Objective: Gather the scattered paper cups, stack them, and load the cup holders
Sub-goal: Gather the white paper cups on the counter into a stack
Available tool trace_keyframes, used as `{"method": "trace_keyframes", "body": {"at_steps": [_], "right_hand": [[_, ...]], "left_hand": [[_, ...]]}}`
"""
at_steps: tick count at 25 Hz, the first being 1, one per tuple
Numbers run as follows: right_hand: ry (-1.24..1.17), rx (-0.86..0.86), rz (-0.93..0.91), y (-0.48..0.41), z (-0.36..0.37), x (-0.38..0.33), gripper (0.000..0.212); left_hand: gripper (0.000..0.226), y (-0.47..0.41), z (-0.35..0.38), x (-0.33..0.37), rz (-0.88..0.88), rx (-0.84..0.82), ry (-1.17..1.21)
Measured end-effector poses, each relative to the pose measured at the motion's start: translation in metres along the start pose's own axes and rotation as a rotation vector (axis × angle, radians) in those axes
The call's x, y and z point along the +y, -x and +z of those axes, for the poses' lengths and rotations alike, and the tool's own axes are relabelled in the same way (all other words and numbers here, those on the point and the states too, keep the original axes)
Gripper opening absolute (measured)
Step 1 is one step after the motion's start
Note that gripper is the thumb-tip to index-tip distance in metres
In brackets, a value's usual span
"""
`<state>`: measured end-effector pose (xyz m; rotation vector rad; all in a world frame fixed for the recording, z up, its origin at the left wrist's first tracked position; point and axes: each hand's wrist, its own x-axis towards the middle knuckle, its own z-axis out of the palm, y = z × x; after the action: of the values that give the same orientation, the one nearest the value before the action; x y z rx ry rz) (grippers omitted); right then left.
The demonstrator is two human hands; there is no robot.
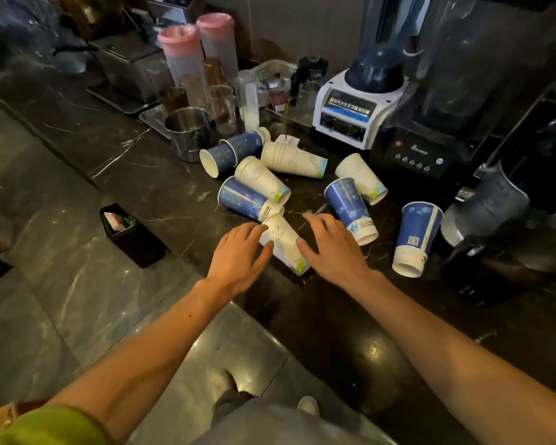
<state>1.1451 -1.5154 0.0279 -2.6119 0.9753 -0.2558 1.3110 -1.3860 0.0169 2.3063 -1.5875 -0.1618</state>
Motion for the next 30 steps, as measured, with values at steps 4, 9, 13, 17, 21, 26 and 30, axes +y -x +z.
{"method": "trace_keyframes", "body": {"at_steps": [4, 9, 13, 17, 21, 26, 30], "right_hand": [[-0.015, -0.031, 0.06, -0.045, 0.014, -0.009, 0.059], [-0.032, -0.009, 0.177, -0.106, 0.031, -0.029, 0.059], [-0.117, -0.158, 0.358, -0.12, 0.044, -0.042, 0.073], [-0.21, -0.25, 0.506, -0.099, 0.049, -0.045, 0.098], [-0.204, -0.368, 0.561, -0.077, 0.055, -0.034, 0.108], [-0.37, -0.264, 0.548, -0.067, 0.055, -0.023, 0.089], [-0.645, -0.152, 0.552, -0.06, 0.042, -0.025, 0.084]], "left_hand": [[0.055, -0.045, 0.003, -0.042, 0.017, -0.034, 0.034], [0.053, -0.103, 0.001, -0.104, 0.133, -0.071, 0.124], [0.045, -0.138, -0.009, -0.133, 0.218, -0.106, 0.228], [0.039, -0.133, -0.004, -0.13, 0.221, -0.236, 0.425], [0.032, -0.114, 0.015, -0.126, 0.33, -0.318, 0.524], [0.043, -0.105, 0.019, -0.105, 0.206, -0.315, 0.697], [0.068, -0.094, 0.015, -0.093, -0.061, -0.362, 1.063]]}}
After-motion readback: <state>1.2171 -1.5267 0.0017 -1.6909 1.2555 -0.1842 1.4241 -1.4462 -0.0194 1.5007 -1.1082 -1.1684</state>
